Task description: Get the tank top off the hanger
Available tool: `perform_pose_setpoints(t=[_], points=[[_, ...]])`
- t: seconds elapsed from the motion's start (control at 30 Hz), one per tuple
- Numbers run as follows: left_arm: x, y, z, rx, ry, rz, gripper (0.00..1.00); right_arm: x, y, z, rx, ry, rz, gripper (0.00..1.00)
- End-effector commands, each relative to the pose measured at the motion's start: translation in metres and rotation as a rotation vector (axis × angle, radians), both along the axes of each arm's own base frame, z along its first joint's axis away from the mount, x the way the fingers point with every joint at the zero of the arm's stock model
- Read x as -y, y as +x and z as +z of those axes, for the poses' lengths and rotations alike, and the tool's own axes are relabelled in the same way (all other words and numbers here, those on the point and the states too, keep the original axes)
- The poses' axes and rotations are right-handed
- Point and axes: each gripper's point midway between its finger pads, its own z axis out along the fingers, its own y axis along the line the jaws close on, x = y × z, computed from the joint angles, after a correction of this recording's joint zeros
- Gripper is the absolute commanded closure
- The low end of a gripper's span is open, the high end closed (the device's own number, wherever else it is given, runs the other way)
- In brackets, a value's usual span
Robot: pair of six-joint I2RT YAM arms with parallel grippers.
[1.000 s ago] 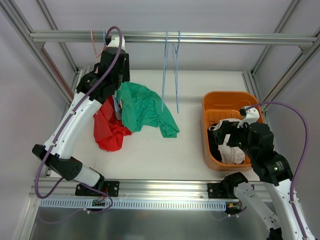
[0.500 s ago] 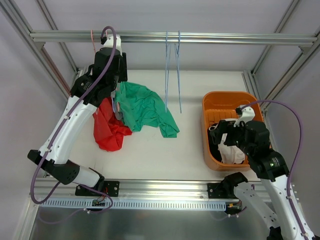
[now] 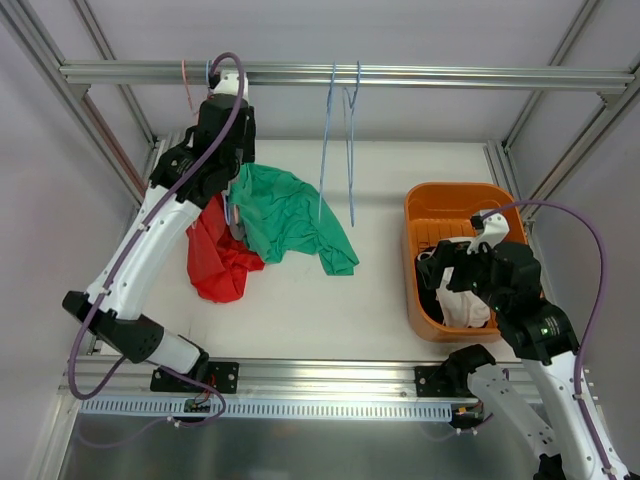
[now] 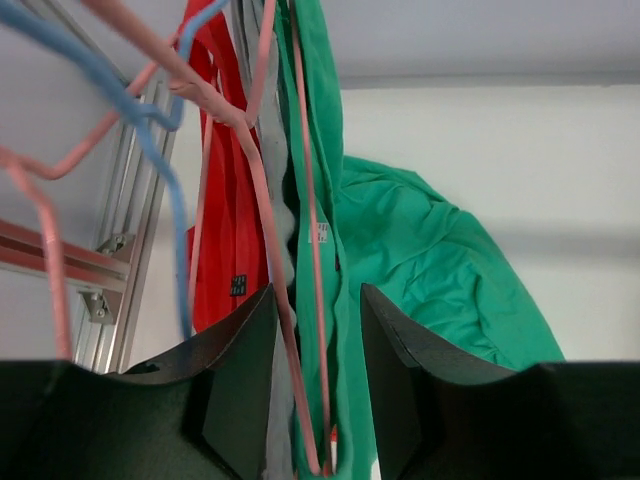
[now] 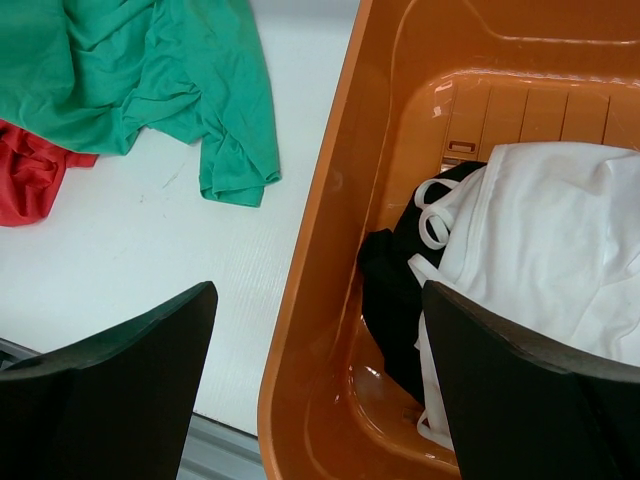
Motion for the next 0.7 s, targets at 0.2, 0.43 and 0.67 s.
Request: perform_pose_setpoints(t=[0.2, 0.43, 0.67], points=[[-0.014, 0.022, -0.024, -0.043, 0.076, 0.115, 0.70, -0.001, -0.001, 0.012, 0.052, 0.009, 0.022, 0.12], [0.005, 0.016, -0.009, -0.022, -0.017, 0.008, 0.98, -0.003, 0.001, 0.009, 0.038, 0.005, 0.027, 0.12], [0.026, 0.003, 0.022, 0.027, -0.124, -0.128, 1.00, -0.010, 0.003, 0.009, 0.041, 0.026, 0.053, 0.12]])
